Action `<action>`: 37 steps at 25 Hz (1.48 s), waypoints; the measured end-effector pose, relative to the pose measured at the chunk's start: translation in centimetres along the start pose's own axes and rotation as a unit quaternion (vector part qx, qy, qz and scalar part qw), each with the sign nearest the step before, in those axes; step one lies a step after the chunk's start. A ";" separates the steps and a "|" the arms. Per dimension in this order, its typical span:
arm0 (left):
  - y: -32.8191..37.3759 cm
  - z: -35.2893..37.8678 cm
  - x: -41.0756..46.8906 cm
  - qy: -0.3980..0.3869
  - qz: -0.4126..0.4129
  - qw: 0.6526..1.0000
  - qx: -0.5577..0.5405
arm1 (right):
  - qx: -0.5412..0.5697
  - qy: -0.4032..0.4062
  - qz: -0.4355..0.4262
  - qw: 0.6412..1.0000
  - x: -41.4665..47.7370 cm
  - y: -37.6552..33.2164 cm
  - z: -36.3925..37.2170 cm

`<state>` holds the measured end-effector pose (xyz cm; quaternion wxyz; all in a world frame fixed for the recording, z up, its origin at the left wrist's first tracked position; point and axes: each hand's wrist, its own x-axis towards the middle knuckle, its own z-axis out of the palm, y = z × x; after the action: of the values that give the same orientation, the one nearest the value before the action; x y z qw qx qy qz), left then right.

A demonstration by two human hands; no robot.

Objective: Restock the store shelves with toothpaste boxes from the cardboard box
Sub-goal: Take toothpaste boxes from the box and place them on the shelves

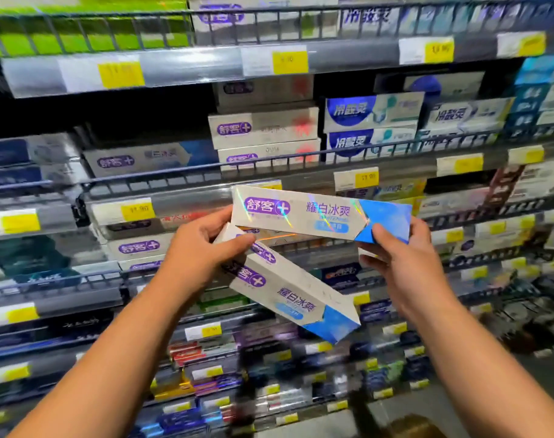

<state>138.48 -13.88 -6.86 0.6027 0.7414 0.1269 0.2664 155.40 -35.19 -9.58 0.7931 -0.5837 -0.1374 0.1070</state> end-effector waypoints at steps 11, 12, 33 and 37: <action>3.8 -11.7 -4.3 0.073 0.013 0.996 0.046 | -0.018 -0.086 -0.026 0.996 -2.9 -1.6 12.4; 4.0 -12.9 -4.4 0.073 0.015 0.996 0.048 | -0.027 -0.086 -0.022 0.996 -3.0 -1.5 13.4; 3.3 -26.0 1.2 0.091 0.014 0.993 0.071 | -0.300 -0.002 -0.164 0.940 0.7 -1.7 29.2; 2.9 -25.8 2.2 0.109 0.007 0.990 0.084 | -0.341 0.006 -0.216 0.915 1.6 -1.9 30.2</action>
<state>125.81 7.85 -0.11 0.5189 0.7570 0.2084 0.3381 146.54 -8.19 0.88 0.5505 -0.7754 -0.2834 -0.1240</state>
